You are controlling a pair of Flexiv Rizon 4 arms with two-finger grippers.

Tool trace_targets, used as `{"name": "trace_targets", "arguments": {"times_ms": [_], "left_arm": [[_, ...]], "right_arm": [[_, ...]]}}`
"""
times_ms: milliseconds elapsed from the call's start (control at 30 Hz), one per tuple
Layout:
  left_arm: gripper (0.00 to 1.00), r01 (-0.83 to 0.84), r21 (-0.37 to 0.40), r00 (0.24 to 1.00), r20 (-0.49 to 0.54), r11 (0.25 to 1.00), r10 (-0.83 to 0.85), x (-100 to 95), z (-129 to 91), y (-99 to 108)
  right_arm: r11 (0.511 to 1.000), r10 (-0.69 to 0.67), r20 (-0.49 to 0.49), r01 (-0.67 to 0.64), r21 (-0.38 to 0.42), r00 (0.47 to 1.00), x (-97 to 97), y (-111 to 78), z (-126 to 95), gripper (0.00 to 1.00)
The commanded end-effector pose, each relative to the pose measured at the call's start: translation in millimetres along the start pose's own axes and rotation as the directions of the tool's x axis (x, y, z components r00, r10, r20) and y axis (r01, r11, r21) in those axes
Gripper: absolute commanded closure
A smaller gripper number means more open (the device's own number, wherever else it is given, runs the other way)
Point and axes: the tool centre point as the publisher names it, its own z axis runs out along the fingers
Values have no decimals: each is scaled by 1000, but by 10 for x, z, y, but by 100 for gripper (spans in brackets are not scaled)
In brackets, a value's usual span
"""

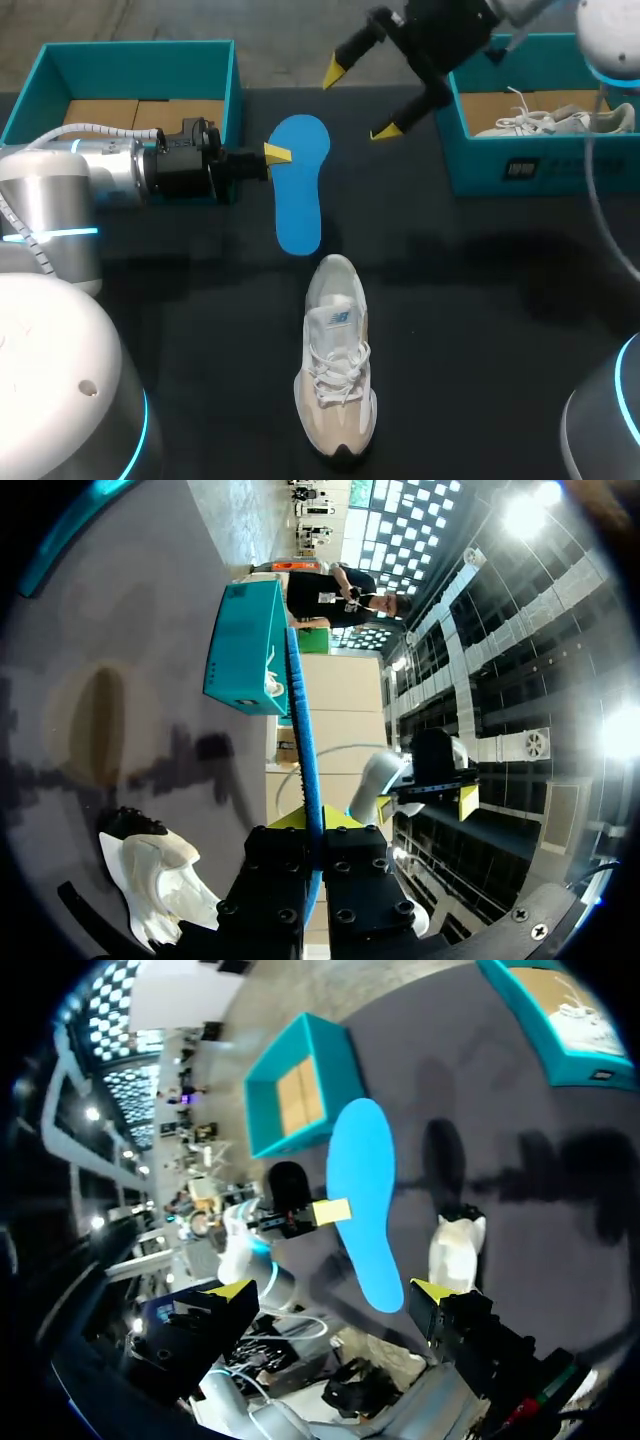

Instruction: Take the shoe out of the shoebox, open the shoe tongue, remove and reinsert the insole, then place the shoe into the shoebox

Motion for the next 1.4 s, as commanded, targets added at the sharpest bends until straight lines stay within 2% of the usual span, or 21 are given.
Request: {"name": "trace_targets", "arguments": {"times_ms": [33,267,700,1000,1167,1300,1400], "left_arm": [[100,0,-2,1000,3,1000,0,5,-4,5],[100,0,-2,1000,3,1000,0,5,-4,5],[100,0,-2,1000,3,1000,0,5,-4,5],[100,0,-2,1000,3,1000,0,5,-4,5],[100,-157,31,987,-29,987,158,69,-84,-14],[100,-312,45,947,-67,949,314,160,-155,-27],[100,-494,68,864,-77,867,498,220,-191,15]], "right_arm": [[1000,-29,-449,25,-15,893,-67,-21,11,0],[999,-45,-487,40,-22,872,-59,5,20,0],[995,-98,-559,80,-57,823,-168,32,88,0],[995,-95,-570,75,-59,816,-209,55,127,0],[996,-88,-569,67,-58,818,-208,54,126,0],[996,-88,-569,67,-58,818,-208,54,126,0],[996,-88,-569,67,-58,818,-208,54,126,0]]}}
